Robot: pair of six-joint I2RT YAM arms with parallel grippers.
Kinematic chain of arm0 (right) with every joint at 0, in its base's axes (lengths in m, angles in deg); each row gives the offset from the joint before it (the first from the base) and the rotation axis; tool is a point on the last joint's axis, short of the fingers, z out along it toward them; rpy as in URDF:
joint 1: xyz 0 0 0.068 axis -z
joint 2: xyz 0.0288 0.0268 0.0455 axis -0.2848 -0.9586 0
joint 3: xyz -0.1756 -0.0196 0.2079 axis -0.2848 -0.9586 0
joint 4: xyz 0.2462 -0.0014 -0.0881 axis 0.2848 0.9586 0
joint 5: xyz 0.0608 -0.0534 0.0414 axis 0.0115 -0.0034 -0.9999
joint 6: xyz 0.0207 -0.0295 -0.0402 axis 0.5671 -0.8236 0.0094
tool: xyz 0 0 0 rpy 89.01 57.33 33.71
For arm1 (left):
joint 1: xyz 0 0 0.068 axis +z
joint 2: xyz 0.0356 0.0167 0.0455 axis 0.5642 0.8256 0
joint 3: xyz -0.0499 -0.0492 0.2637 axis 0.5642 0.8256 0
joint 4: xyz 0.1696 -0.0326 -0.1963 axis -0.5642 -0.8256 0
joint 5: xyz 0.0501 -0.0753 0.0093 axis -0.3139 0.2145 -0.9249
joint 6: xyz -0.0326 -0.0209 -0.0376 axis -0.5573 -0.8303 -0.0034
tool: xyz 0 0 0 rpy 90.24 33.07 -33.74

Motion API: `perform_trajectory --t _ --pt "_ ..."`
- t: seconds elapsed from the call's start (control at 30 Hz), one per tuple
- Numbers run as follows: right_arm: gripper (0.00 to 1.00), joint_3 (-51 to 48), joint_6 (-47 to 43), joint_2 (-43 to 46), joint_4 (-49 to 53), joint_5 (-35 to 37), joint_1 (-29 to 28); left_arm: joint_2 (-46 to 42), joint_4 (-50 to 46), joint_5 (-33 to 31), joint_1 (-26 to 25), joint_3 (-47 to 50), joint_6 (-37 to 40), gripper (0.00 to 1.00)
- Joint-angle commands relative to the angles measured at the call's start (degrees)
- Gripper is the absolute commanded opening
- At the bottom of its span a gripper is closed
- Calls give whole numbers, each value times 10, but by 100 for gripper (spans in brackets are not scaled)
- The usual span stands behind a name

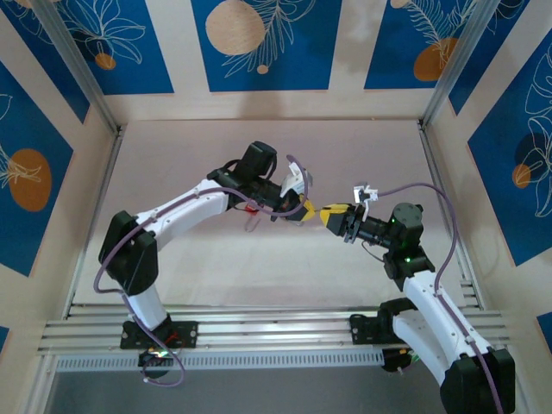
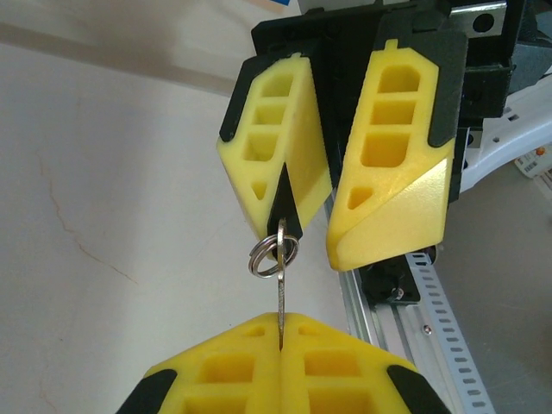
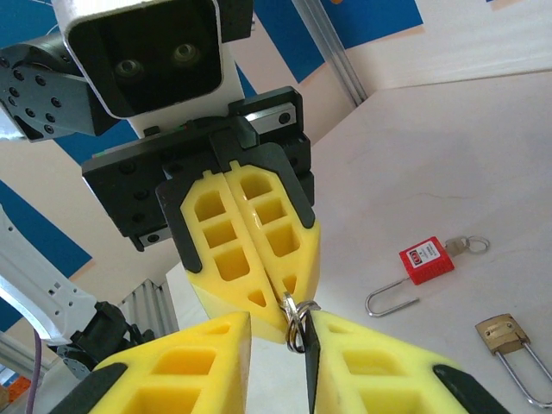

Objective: Unlock with the key

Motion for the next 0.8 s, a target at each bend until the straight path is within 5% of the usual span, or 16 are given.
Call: perform_trajectory --t 0.0,0.77 --pt "24 11 -6 -2 -17 -6 -4 8 -17 21 3 -18 1 0" --pt "18 18 -4 -5 -27 15 -11 12 -21 25 4 -18 1 0"
